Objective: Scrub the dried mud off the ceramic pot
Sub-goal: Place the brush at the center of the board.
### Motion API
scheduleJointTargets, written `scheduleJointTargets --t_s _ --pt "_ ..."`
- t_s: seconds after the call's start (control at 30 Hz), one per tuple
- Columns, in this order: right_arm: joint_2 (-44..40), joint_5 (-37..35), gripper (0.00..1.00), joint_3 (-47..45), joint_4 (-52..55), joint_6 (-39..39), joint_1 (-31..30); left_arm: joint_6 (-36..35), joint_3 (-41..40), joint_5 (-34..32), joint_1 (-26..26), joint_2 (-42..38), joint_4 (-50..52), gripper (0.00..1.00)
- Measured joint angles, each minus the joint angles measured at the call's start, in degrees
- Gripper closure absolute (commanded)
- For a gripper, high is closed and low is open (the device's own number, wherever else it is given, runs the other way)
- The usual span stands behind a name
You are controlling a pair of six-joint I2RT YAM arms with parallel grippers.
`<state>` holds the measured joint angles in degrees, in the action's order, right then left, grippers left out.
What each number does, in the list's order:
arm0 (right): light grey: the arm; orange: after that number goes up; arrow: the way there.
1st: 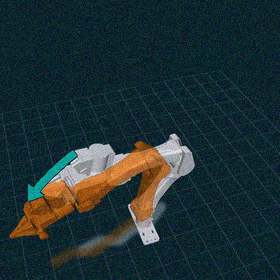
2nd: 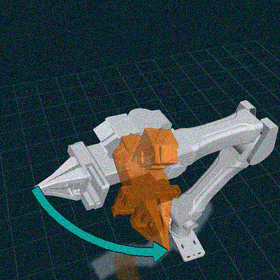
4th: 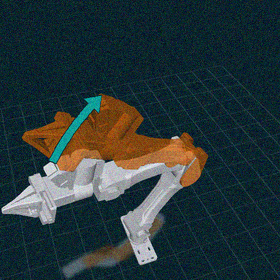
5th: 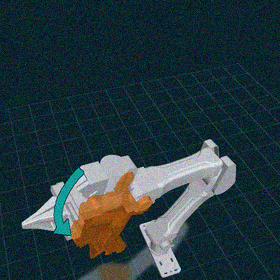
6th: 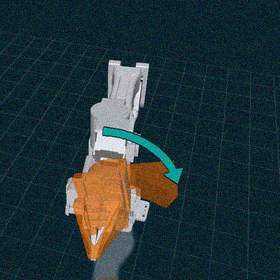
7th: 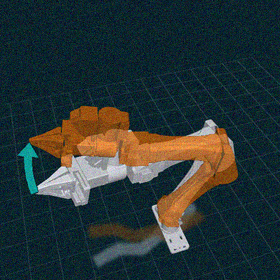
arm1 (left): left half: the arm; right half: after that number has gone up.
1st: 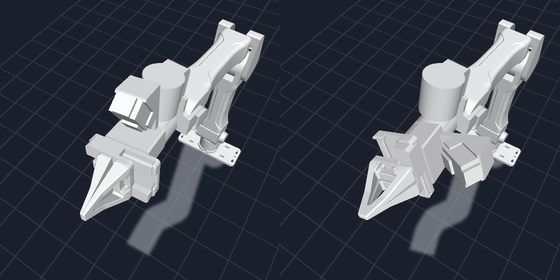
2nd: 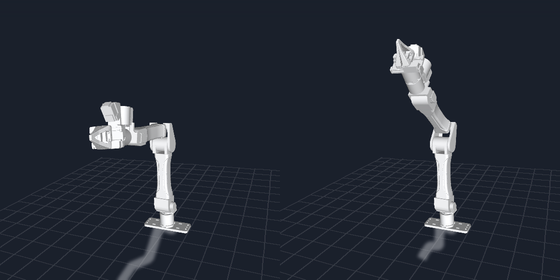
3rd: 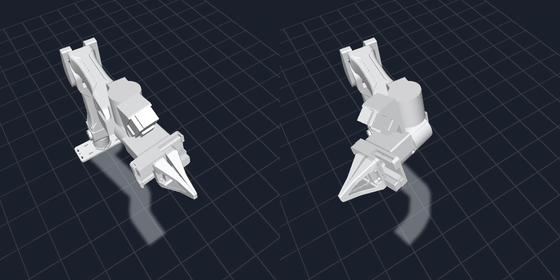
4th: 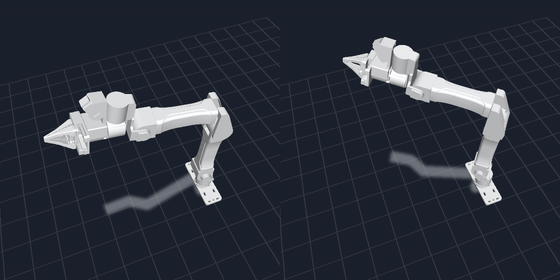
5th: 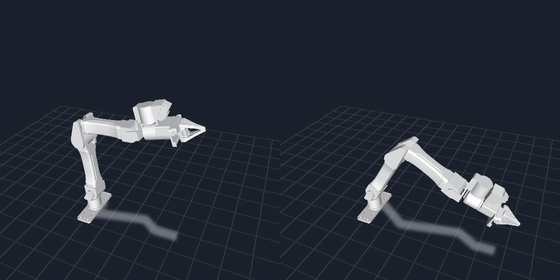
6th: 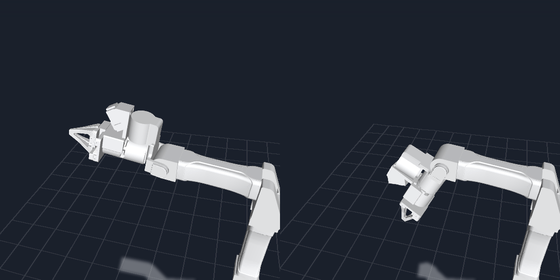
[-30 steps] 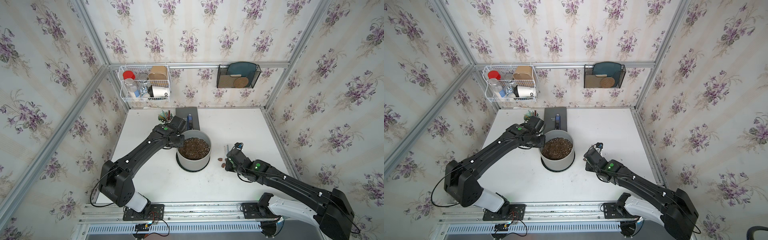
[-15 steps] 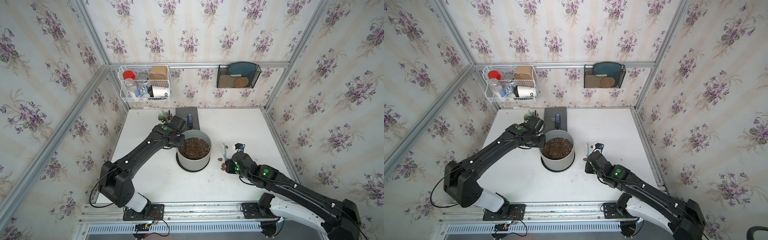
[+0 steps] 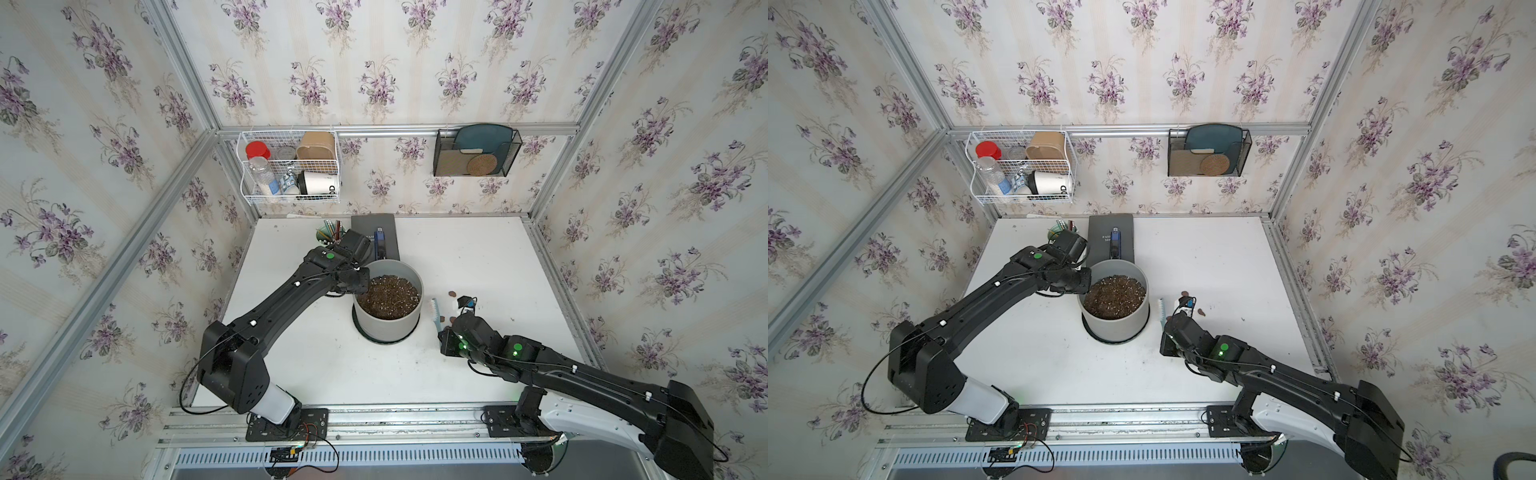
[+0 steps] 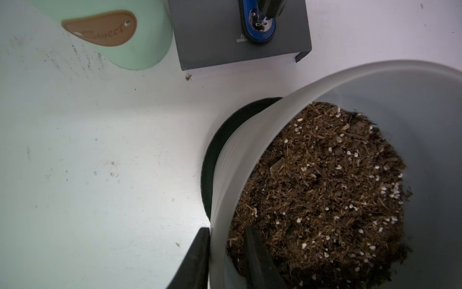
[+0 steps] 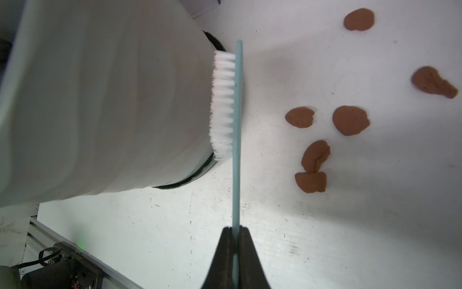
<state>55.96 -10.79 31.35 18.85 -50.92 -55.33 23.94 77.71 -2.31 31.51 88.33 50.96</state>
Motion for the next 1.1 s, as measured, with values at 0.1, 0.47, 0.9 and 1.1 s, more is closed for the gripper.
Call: scheduleJointTargets --t_s 0.1,0.47,0.9,1.1 --pt "1.84 0.33 1.0 0.33 -1.33 -0.11 0.0 0.04 -0.85 -0.02 -0.04 -0.17 -0.57 0.73" --pt "4.28 0.35 1.0 2.89 -0.9 0.37 5.27 0.2 -2.78 0.37 -0.07 -1.88 -1.66 0.73" --pt "-3.5 0.87 1.0 -0.94 11.08 3.3 27.36 0.09 -2.97 0.63 -0.33 -5.09 -1.81 0.72" --pt "-3.85 1.33 1.0 -5.62 12.52 2.62 28.37 -0.11 -4.09 0.63 -0.33 -9.25 -1.88 0.71"
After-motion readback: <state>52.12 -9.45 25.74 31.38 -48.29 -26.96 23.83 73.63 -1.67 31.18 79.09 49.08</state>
